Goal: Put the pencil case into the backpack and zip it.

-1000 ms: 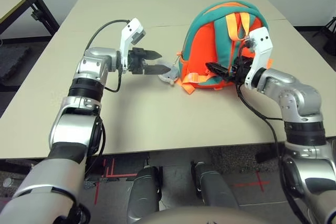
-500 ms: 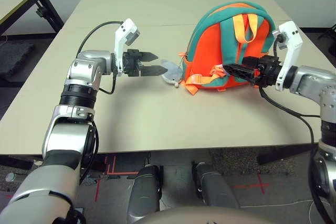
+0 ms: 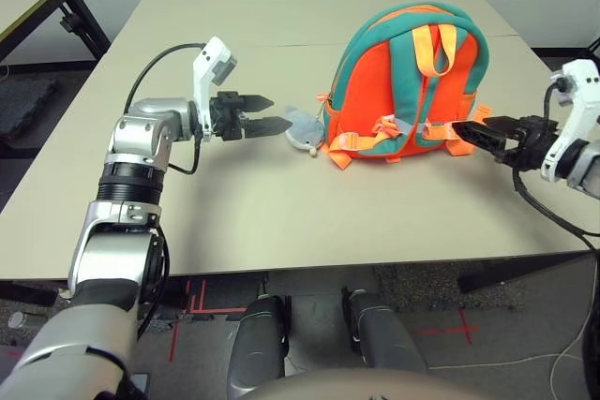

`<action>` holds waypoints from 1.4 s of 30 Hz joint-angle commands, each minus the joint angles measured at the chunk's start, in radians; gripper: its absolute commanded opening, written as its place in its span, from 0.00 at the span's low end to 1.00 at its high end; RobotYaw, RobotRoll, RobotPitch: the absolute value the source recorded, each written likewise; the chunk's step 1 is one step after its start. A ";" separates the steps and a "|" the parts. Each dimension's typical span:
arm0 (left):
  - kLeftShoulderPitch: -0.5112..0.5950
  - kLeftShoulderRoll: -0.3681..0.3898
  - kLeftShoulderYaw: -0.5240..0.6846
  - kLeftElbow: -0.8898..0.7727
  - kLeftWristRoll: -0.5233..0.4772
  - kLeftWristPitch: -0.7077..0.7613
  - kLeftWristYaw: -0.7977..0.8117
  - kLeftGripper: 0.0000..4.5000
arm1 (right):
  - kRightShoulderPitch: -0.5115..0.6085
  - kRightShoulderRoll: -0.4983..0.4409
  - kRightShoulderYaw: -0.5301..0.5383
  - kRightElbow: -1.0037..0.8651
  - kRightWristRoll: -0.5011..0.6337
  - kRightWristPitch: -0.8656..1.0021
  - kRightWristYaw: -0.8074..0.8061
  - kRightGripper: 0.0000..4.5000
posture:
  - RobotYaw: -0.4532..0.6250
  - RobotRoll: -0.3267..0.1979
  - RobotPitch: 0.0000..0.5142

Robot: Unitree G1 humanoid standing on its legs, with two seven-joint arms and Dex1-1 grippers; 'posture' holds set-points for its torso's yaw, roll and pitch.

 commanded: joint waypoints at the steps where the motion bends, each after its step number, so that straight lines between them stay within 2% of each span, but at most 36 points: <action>1: 0.042 -0.005 0.051 -0.013 -0.011 -0.031 0.092 1.00 | 0.011 0.026 -0.033 0.067 -0.064 -0.118 -0.061 0.99 | 0.28 0.62 0.24; 7: 0.116 -0.016 0.151 -0.044 -0.040 -0.070 0.230 1.00 | 0.016 0.063 -0.049 0.153 -0.119 -0.276 -0.107 0.99 | 0.29 0.62 0.25; 14: 0.224 -0.041 0.226 -0.079 -0.054 -0.190 0.335 1.00 | 0.037 0.095 -0.078 0.261 -0.132 -0.446 -0.096 0.99 | 0.31 0.62 0.26; 21: 0.270 -0.070 0.315 -0.009 -0.047 -0.375 0.494 1.00 | 0.049 0.102 -0.093 0.390 -0.148 -0.641 -0.057 0.99 | 0.31 0.62 0.26; 28: 0.330 -0.084 0.363 0.023 -0.041 -0.481 0.613 1.00 | 0.029 0.111 -0.074 0.492 -0.160 -0.767 -0.027 0.99 | 0.31 0.62 0.26; 34: 0.331 -0.057 0.389 0.091 -0.049 -0.510 0.662 1.00 | -0.020 0.124 -0.055 0.570 -0.176 -0.818 -0.017 0.99 | 0.33 0.62 0.26; 42: 0.300 -0.016 0.388 0.173 -0.047 -0.544 0.647 1.00 | -0.054 0.136 -0.036 0.616 -0.193 -0.844 -0.012 0.99 | 0.33 0.62 0.26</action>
